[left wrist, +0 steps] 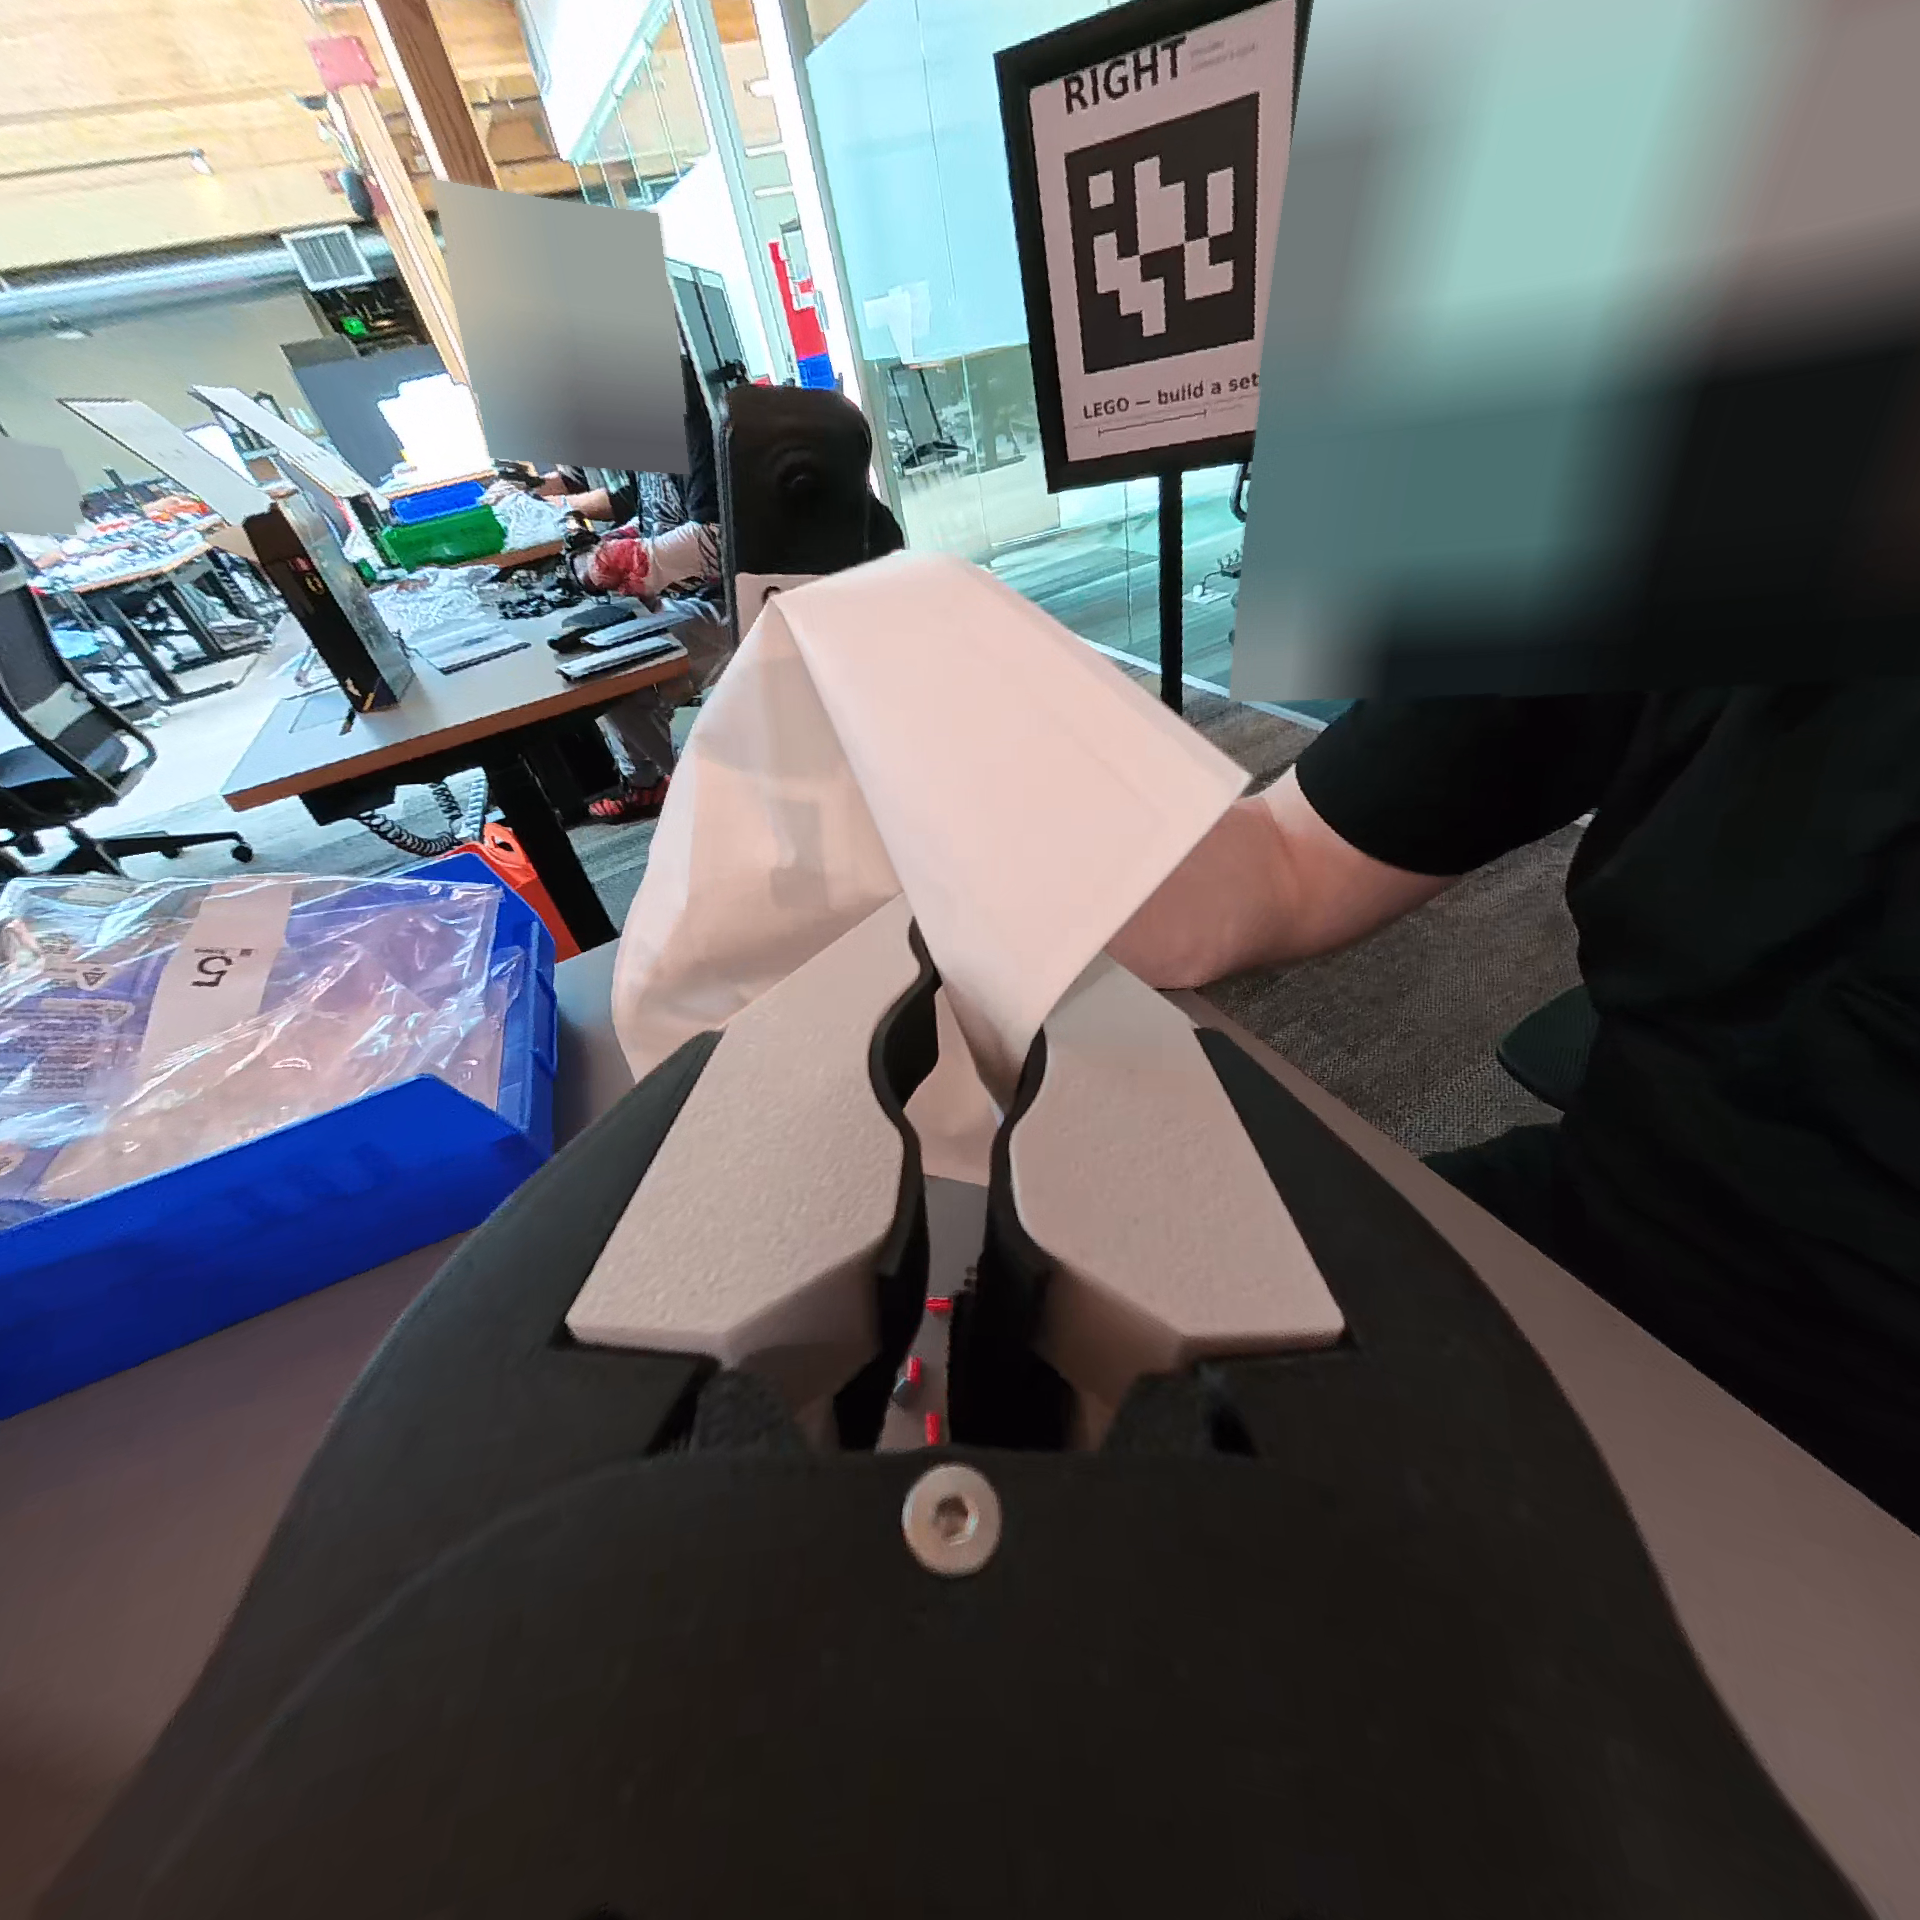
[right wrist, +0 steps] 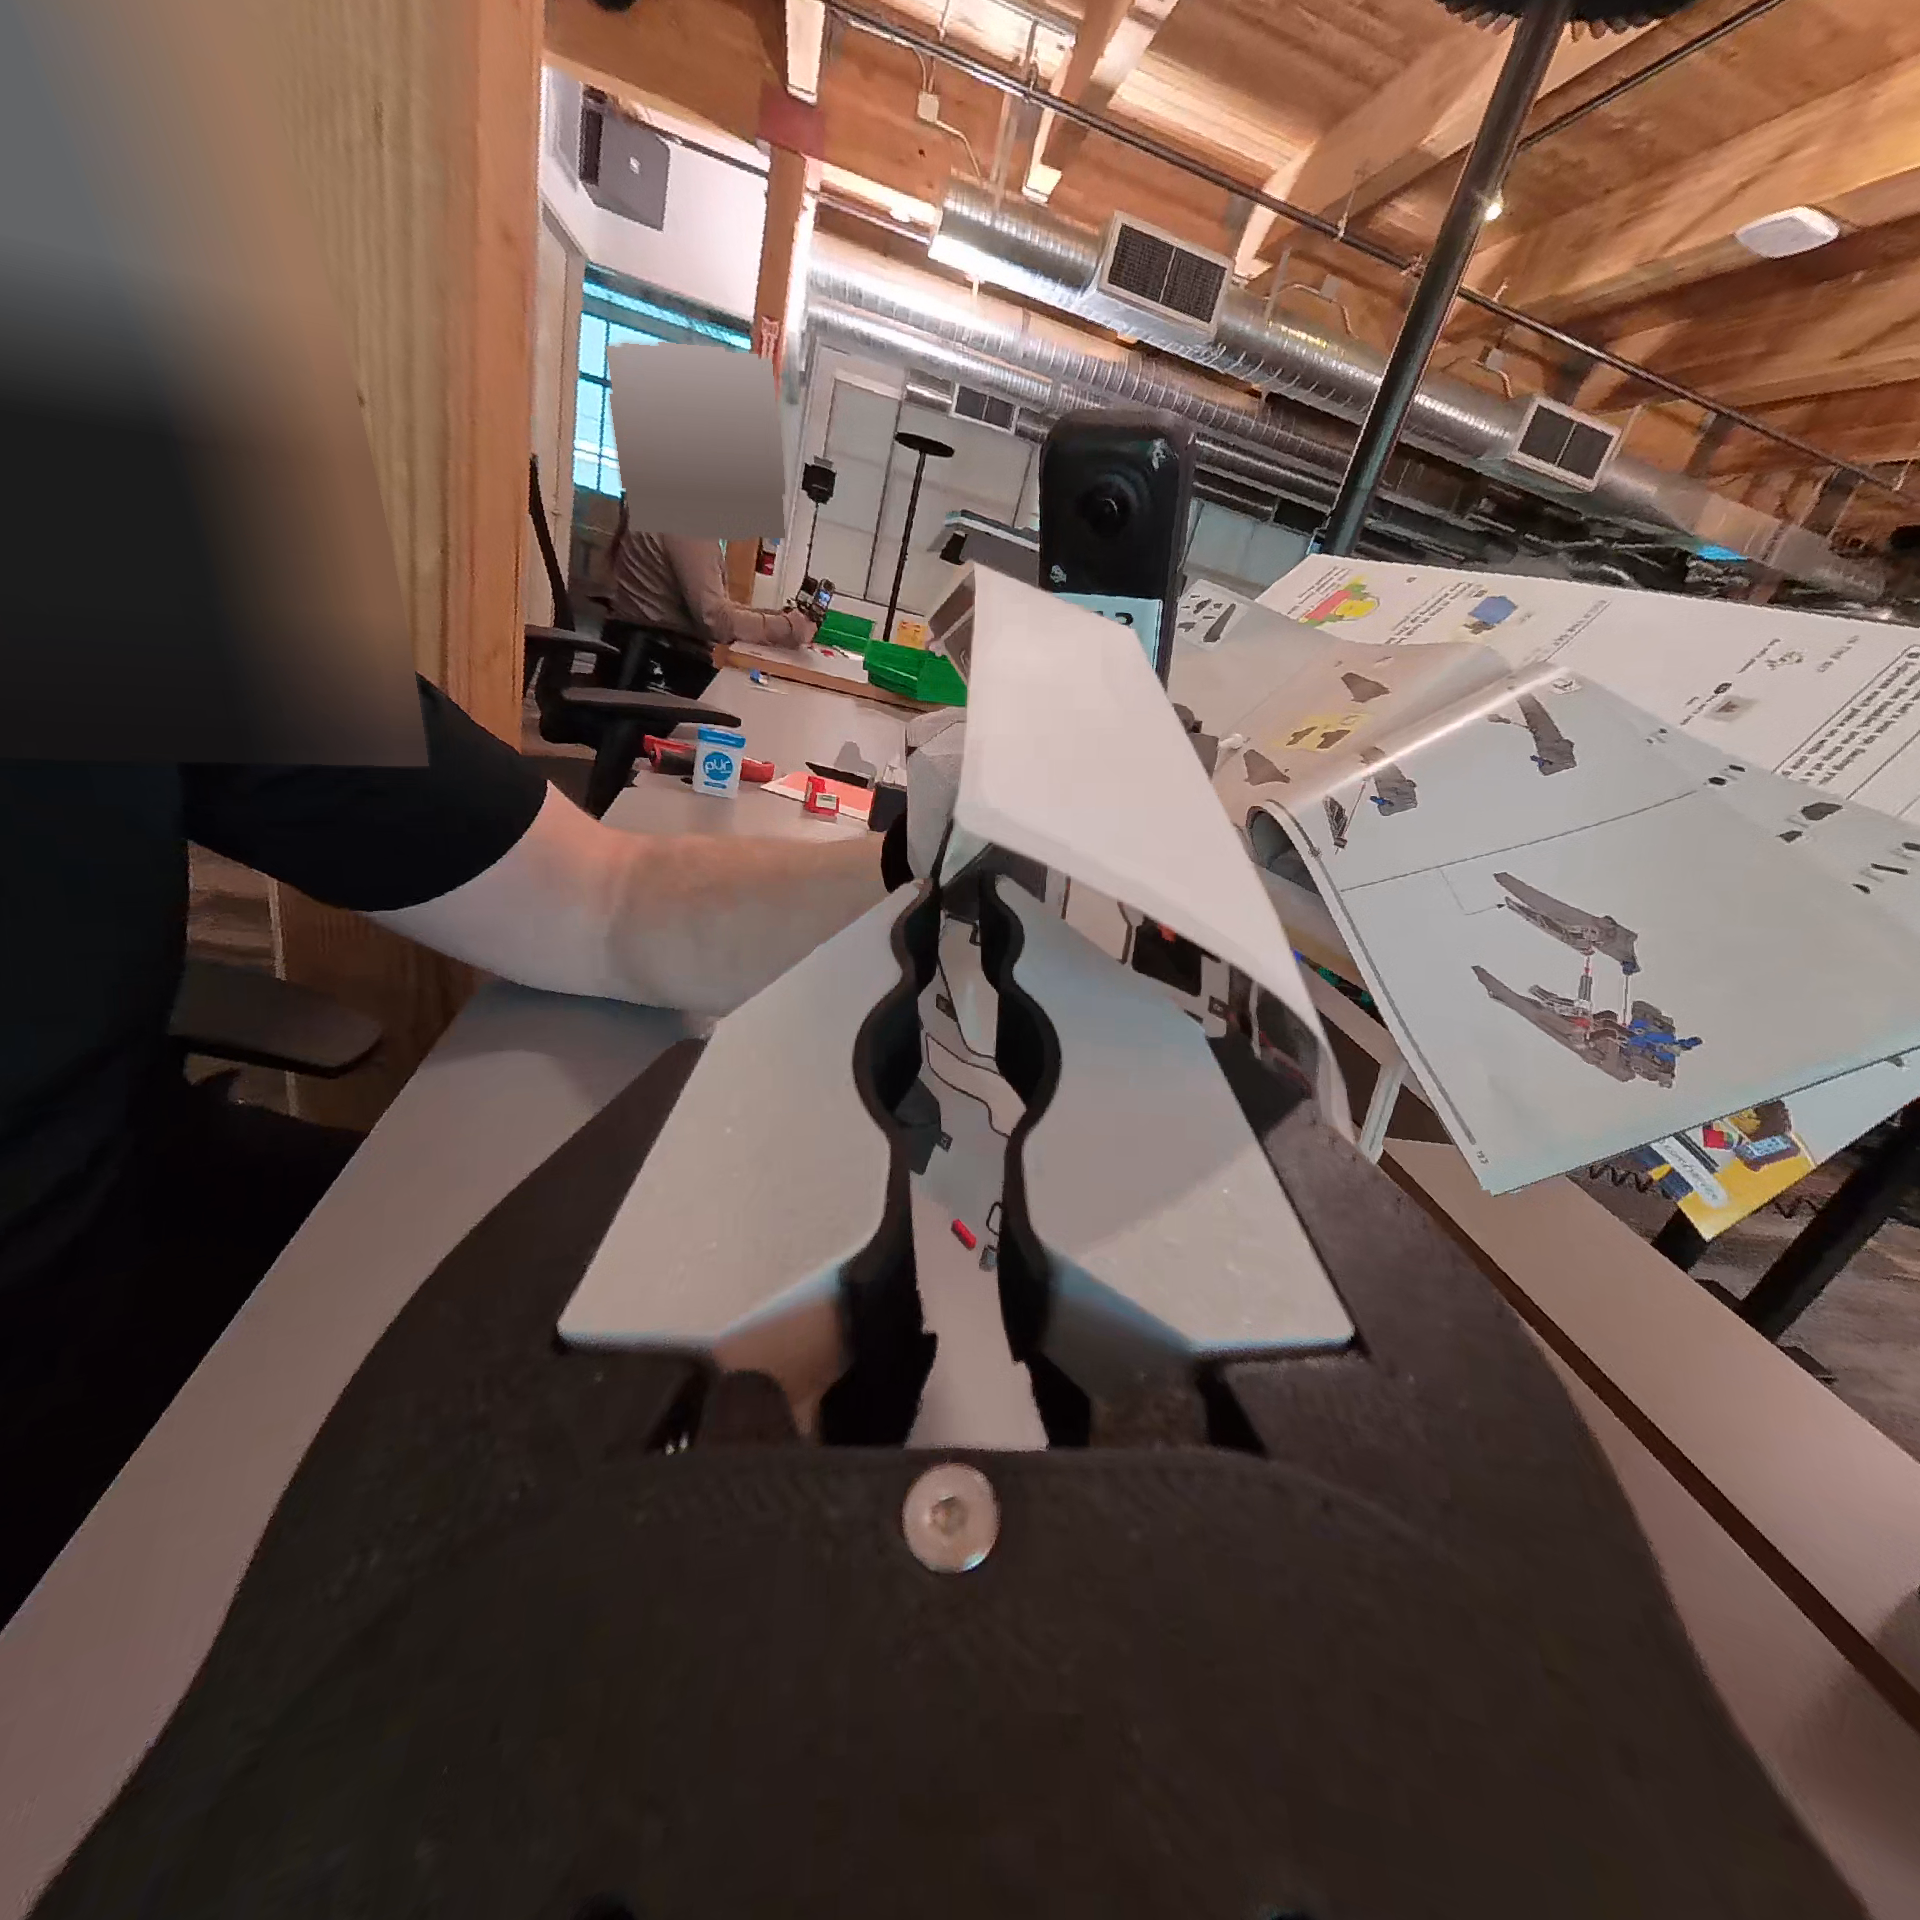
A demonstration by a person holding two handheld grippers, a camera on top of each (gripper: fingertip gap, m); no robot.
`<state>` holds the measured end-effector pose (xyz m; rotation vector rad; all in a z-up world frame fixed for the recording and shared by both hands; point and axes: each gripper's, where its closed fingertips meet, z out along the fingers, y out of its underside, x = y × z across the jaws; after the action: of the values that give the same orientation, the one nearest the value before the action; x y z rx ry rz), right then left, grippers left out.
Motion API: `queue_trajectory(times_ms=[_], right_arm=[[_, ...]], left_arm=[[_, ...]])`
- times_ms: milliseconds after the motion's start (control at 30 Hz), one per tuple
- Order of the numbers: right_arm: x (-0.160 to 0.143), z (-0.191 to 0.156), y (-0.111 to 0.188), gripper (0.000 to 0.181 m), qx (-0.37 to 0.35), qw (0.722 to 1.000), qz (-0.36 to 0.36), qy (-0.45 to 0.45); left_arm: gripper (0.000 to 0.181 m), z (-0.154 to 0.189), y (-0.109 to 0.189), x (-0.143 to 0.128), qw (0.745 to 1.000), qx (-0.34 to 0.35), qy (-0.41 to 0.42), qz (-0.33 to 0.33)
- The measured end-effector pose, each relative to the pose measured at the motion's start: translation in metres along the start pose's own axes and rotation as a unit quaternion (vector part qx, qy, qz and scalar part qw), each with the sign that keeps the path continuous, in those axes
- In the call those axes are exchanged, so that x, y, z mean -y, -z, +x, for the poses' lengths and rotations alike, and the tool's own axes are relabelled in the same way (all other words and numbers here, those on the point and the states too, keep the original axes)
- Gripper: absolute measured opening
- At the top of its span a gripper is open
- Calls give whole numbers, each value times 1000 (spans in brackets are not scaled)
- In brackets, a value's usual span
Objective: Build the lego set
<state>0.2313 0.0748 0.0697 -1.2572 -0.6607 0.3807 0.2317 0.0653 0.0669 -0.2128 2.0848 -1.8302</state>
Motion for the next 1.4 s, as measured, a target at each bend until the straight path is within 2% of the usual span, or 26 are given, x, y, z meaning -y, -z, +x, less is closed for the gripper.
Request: queue_trajectory(times_ms=[167,833,1033,1333,1400], right_arm=[[1,-1,0,3,-1,1000,1,2],[-3,-14,1,0,100,990,26,-100],[4,-8,8,0,84,991,41,-94],[1,-5,5,0,39,999,6,-33],[-2,-8,3,7,39,999,-5,-21]], left_arm=[[0,-1,-1,2,1000,6,-5,5],[0,11,-3,-5,999,-11,-31,-39],[0,8,2,-6,997,5,-46,-55],[0,3,1,-6,998,15,-35,-51],[0,2,0,-5,998,17,-31,-45]])
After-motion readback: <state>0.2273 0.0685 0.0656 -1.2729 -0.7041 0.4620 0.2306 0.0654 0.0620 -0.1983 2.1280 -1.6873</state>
